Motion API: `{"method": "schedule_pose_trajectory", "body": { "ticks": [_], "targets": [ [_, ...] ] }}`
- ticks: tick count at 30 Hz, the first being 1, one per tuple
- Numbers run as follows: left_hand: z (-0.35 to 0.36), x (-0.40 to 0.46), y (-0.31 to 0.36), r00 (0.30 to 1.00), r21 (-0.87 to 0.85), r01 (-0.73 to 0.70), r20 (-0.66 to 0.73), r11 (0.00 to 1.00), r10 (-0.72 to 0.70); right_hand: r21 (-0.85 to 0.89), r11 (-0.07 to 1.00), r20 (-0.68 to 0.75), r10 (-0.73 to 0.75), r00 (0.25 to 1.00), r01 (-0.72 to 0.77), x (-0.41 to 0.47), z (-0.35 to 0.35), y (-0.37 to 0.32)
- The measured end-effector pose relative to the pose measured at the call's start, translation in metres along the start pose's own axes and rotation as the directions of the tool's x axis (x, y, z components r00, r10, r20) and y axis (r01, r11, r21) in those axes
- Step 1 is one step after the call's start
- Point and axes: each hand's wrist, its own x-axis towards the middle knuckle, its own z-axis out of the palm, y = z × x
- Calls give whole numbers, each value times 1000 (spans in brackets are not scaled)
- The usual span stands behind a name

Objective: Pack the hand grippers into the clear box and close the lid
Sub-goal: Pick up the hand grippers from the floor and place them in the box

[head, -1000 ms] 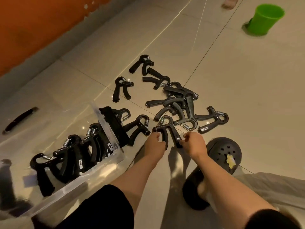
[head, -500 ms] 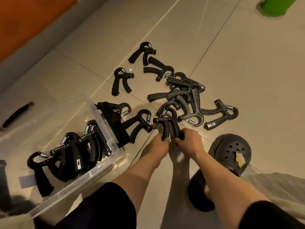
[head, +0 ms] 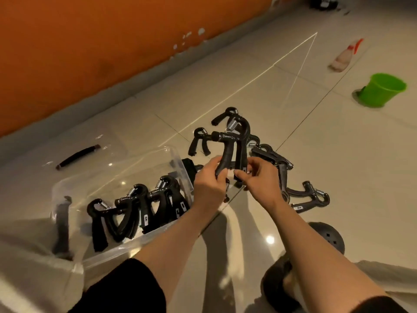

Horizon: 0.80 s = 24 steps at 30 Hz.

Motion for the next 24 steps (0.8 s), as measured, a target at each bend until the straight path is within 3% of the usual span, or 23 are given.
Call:
{"method": "schedule_pose_trajectory", "body": {
  "ticks": [2, 5, 11, 15, 20, 24],
  "targets": [
    [-28, -6, -1, 998, -50, 50, -28, 997, -51, -39, 998, 27, -48, 998, 49, -5, 14, -25],
    [-67, -12, -8, 986, 23, 142, -94, 990, -140, -159, 979, 107, -114, 988, 130, -14, 39, -56],
    [-123, -25, -39, 923, 48, 341, -206, 939, -324, -298, 938, 262, -98, 960, 177, -31, 100, -96],
    [-142, -25, -70, 888, 145, 455, -146, 879, -435, -358, 927, 361, 30, 932, 109, -45, 134, -95],
    [-142, -16, -104, 798, 104, 602, -31, 792, -602, -524, 848, 427, 190, 884, 71, -48, 154, -90],
    [-136, -4, -118, 717, -5, 696, 55, 718, -695, -609, 785, 435, 211, 875, 113, -41, 161, -89]
  ]
}}
